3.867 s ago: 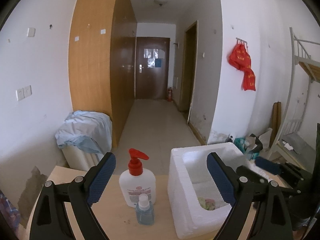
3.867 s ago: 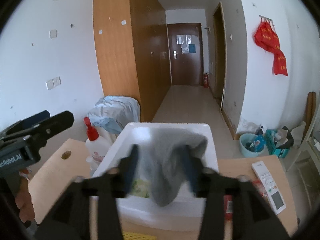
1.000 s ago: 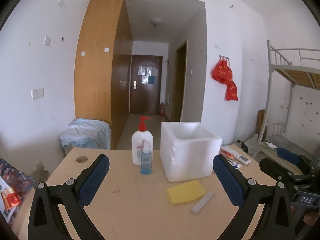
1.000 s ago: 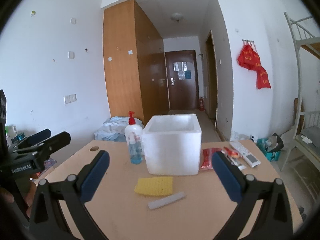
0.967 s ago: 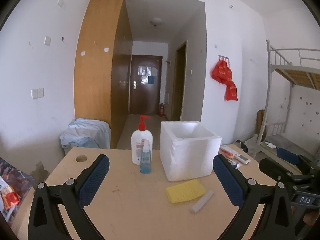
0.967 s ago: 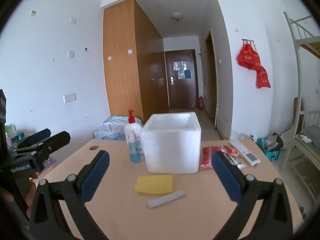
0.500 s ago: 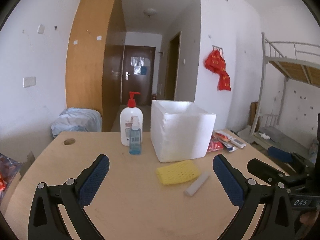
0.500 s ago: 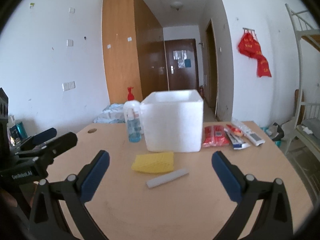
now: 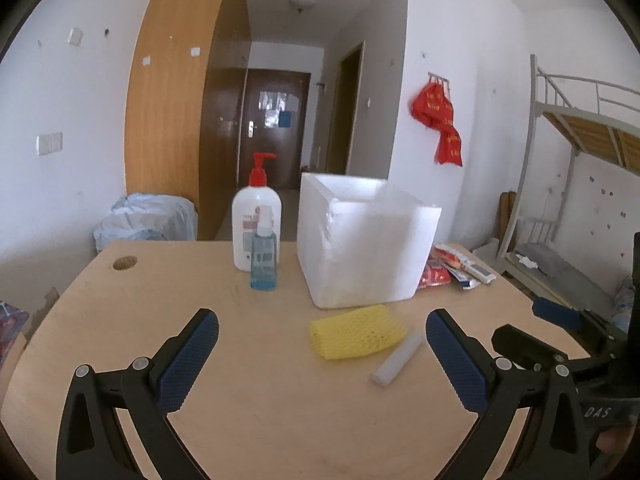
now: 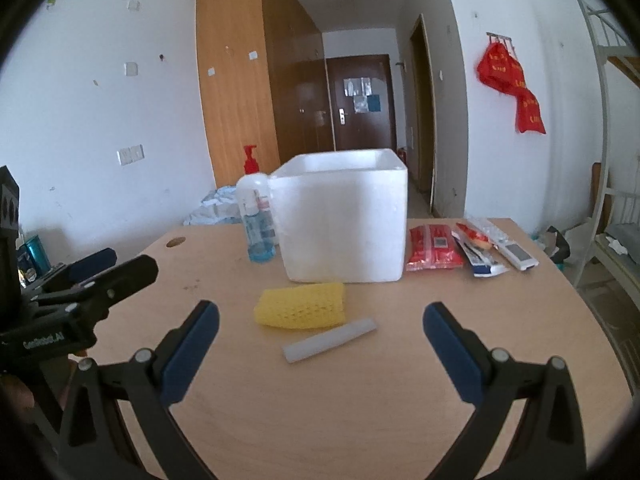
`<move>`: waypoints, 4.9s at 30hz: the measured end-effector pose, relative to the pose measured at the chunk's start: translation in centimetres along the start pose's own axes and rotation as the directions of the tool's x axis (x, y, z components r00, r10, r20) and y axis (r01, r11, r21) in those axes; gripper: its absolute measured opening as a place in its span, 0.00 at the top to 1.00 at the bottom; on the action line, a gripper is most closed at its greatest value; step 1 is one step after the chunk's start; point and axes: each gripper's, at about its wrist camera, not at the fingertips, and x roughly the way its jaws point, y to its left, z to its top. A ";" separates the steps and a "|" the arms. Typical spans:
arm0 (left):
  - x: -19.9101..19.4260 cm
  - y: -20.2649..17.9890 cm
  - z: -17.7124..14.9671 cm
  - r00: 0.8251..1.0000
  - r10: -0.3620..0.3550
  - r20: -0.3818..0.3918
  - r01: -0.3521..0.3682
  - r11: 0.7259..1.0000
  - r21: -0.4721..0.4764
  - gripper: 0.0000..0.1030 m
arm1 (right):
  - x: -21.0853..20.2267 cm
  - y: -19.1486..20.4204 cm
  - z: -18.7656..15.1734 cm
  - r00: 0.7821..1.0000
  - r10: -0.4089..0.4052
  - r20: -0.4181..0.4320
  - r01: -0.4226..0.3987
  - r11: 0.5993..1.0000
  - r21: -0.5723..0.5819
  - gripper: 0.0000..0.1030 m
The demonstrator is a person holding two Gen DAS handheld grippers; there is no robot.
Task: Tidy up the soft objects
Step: 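Move the left gripper to the yellow foam net and close on it, then lift the yellow net with the left gripper while the right grasps the white foam stick, then lift the white foam stick with the right gripper while the left holds the net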
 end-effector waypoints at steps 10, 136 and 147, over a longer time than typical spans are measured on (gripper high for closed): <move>2.6 -0.2 0.1 0.997 -0.021 -0.074 0.022 1.000 0.017 0.00 | 1.1 -0.5 0.1 0.999 0.011 -0.050 -0.009 0.999 0.032 0.00; 10.7 4.8 -0.5 0.980 -0.106 -0.170 0.117 0.992 0.054 0.92 | 14.0 1.9 -2.1 0.872 -0.123 -0.475 0.220 0.963 0.156 0.69; 10.5 4.7 -0.4 0.981 -0.106 -0.161 0.116 0.992 0.053 0.92 | 12.4 1.8 -0.9 0.910 -0.102 -0.402 0.187 0.966 0.178 0.88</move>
